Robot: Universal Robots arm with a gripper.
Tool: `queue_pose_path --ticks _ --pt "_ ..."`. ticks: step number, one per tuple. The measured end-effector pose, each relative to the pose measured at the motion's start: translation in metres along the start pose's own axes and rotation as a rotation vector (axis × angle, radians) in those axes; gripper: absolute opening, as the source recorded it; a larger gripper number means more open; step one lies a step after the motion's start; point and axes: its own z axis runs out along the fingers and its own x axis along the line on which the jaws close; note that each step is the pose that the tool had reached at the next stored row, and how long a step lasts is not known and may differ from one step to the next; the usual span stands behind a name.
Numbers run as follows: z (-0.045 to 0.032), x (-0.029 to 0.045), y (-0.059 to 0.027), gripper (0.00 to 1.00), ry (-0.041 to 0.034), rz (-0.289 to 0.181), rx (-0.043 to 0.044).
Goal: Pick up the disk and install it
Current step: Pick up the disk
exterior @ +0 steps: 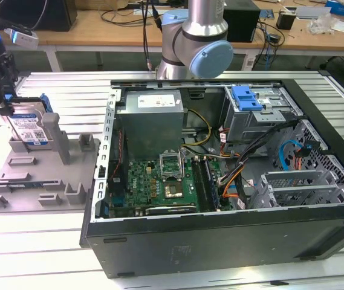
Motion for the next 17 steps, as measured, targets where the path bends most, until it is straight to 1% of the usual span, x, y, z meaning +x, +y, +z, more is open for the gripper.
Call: queue_pose_path --ticks 1,11,12,17 --pt "0.0001 0.0000 0.0000 0.39 0.0000 0.000 0.0000" --pt "0.0007 0.0000 0.0000 0.39 -0.0001 0.000 -0.0001" --pt "0.0008 -0.0001 0.0000 0.36 0.0000 0.000 -0.0001" --pt "0.0011 0.0000 0.0001 0.36 0.0000 0.000 -0.0001"
